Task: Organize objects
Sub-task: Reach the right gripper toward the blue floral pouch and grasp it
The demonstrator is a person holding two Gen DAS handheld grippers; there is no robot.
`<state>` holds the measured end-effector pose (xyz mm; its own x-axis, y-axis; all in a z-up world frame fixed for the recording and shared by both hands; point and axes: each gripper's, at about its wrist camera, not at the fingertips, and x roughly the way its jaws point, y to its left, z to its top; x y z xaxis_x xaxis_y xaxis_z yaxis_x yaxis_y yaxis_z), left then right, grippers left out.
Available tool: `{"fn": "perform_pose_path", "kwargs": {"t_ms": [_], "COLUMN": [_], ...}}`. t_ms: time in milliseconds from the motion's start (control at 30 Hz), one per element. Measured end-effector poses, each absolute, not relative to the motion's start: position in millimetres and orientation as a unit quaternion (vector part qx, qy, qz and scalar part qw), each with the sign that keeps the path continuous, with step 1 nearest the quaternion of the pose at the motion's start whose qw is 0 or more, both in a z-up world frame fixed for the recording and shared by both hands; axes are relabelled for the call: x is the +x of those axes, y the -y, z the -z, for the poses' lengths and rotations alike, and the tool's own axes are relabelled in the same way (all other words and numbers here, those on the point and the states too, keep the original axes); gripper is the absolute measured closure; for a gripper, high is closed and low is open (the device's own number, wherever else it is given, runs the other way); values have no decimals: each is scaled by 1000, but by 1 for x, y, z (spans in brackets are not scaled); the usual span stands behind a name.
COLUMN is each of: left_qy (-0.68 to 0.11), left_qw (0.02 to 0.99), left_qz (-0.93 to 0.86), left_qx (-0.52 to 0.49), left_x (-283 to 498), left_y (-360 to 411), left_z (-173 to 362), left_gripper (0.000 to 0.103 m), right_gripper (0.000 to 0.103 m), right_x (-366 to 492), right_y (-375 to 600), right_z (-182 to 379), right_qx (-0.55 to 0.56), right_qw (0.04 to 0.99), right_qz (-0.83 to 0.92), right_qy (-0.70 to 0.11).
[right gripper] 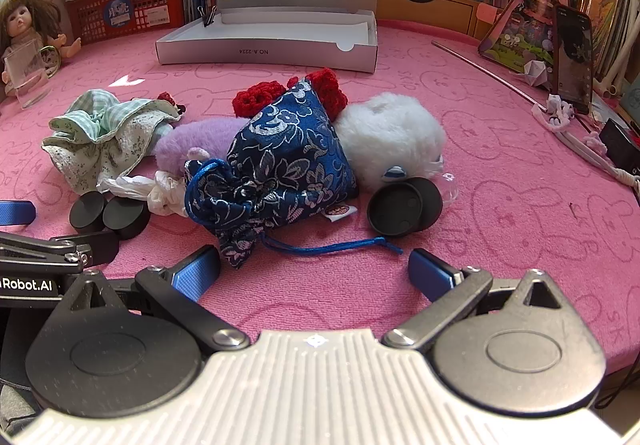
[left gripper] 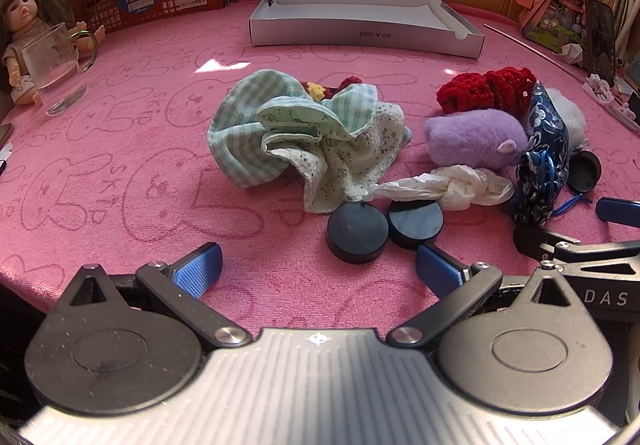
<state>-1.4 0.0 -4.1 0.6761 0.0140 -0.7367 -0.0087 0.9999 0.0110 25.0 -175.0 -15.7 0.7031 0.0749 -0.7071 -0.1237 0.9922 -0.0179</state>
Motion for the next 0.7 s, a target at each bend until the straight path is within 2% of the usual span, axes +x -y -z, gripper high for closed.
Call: {"fn": "perform_pose_path", "kwargs": {"t_ms": [700], "left_qy": [-390], "left_qw": [921], "left_qz": [-3], "left_qx": [8], "left_x": [-8], "left_y": [1], "left_z": [4], "left_gripper": [0], "right_gripper": [0], "right_x": [18], "right_y": [174], "right_z": [19], "right_qx": [-31], "right_qw": [932], "right_qz": [-50], "right_qy": [-359]}}
